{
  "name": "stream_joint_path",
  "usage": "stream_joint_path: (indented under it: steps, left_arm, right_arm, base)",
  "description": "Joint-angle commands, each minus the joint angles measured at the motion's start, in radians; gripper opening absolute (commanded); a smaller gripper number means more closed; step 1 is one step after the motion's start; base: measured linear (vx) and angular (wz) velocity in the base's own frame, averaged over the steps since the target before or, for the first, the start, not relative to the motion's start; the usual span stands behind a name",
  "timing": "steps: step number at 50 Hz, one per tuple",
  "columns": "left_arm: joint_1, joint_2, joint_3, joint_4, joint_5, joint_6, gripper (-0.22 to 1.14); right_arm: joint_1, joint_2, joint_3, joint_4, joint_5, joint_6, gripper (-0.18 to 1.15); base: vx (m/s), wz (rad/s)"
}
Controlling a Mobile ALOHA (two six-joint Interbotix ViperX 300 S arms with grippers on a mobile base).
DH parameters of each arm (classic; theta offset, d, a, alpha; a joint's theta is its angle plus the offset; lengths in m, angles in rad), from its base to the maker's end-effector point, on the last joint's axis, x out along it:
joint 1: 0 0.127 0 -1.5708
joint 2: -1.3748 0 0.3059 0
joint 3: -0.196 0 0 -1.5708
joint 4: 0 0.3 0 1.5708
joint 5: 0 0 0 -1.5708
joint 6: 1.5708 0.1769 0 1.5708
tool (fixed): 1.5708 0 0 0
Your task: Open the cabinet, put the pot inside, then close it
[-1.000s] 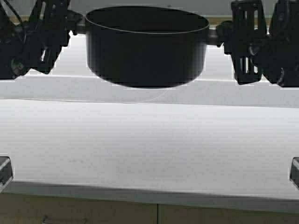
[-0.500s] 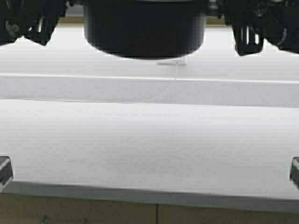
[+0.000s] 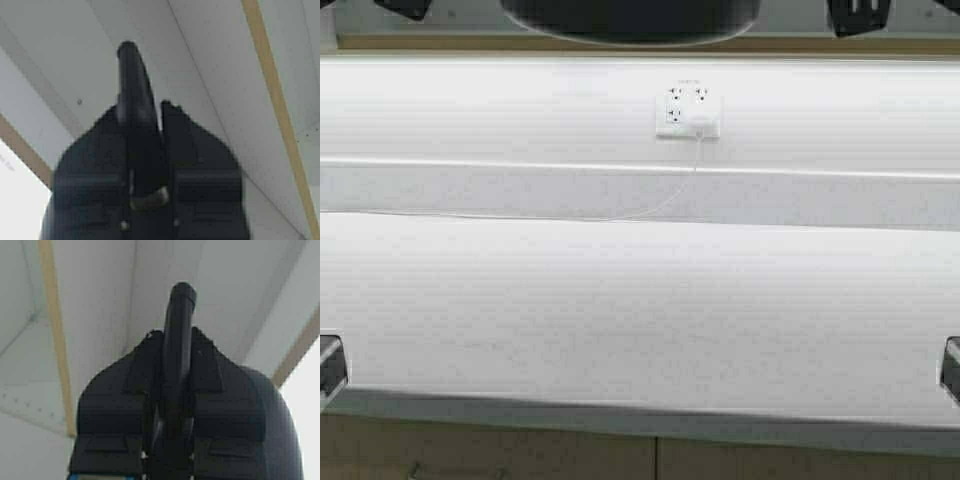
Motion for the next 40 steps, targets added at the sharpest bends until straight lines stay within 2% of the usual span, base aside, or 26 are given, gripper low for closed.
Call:
stream_joint_path:
  steps: [1,9,21,40]
  left_arm:
    - [-0.055,0.0,-0.097,0.015,0.077,0.067,0.04]
    - [-0.012,0.005,-0.175,0.015,0.161,0.086,0.04]
    - [0.043,0.031,-0.221,0.015,0.202,0.094,0.04]
    - [0.048,0.041,-0.311,0.018,0.253,0.087,0.04]
  right_arm:
    - [0.072,-0.003,-0.11,0.003,0.061,-0.086,0.08]
    - [0.02,0.034,-0.196,0.005,0.129,-0.112,0.08]
    - [-0.026,0.106,-0.285,-0.017,0.169,-0.11,0.08]
    - [-0.037,0.106,-0.385,-0.054,0.276,-0.109,0.08]
  base:
    - [0.0,0.0]
    - [0.0,0.0]
    - [0.01,-0.01]
    - [0.16,-0.02]
